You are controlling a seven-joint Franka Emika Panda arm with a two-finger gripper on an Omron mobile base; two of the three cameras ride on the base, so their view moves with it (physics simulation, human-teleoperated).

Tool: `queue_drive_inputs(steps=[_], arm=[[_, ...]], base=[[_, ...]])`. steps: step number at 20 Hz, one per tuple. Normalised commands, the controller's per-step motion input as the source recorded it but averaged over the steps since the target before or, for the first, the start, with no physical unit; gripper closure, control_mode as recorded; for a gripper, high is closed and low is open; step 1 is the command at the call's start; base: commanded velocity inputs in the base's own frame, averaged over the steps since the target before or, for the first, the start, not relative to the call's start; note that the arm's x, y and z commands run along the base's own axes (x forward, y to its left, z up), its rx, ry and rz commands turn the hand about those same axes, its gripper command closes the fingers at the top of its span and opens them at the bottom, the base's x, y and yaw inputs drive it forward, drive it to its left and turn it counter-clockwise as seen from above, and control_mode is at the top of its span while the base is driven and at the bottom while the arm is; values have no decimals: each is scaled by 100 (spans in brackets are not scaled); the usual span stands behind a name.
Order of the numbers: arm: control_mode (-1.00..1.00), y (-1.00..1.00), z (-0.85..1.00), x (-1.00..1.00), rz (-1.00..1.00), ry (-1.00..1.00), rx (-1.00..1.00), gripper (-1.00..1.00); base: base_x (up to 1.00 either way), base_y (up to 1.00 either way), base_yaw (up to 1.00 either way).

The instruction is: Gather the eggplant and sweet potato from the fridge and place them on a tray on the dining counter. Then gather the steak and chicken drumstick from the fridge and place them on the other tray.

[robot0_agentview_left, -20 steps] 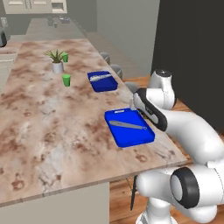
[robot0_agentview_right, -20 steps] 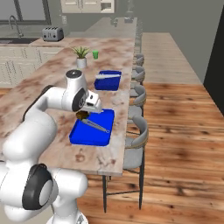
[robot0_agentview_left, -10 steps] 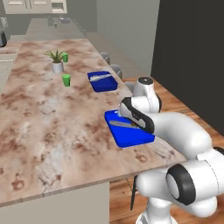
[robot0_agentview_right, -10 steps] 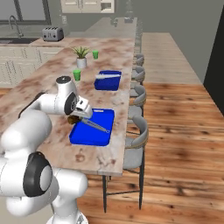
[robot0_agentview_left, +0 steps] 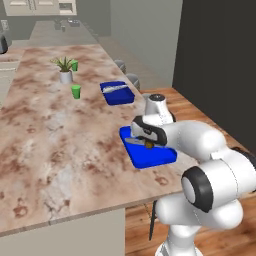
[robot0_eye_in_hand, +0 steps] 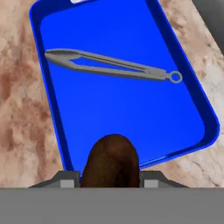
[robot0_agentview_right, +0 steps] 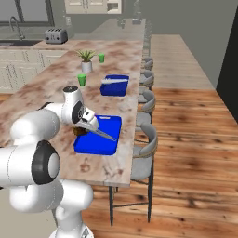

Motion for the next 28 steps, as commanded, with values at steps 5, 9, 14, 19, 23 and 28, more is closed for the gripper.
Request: queue_drive_inputs(steps=[5,9,14,19,23,28], arm=[[-100,0,-35,33,-9,9,0,100],[-100,0,-31,26,-8,6,0,100],[-100,-5,-27,0,-6,3,0,100],[-100,-12,-23,0,-6,1,0,100],[-100,-15,-24,0,-5,0,0,100],[-100,0,-13,1,-6,0,0,100]], base=[[0,0,0],[0,0,0],[0,0,0],[0,0,0],[0,0,0],[0,0,0]])
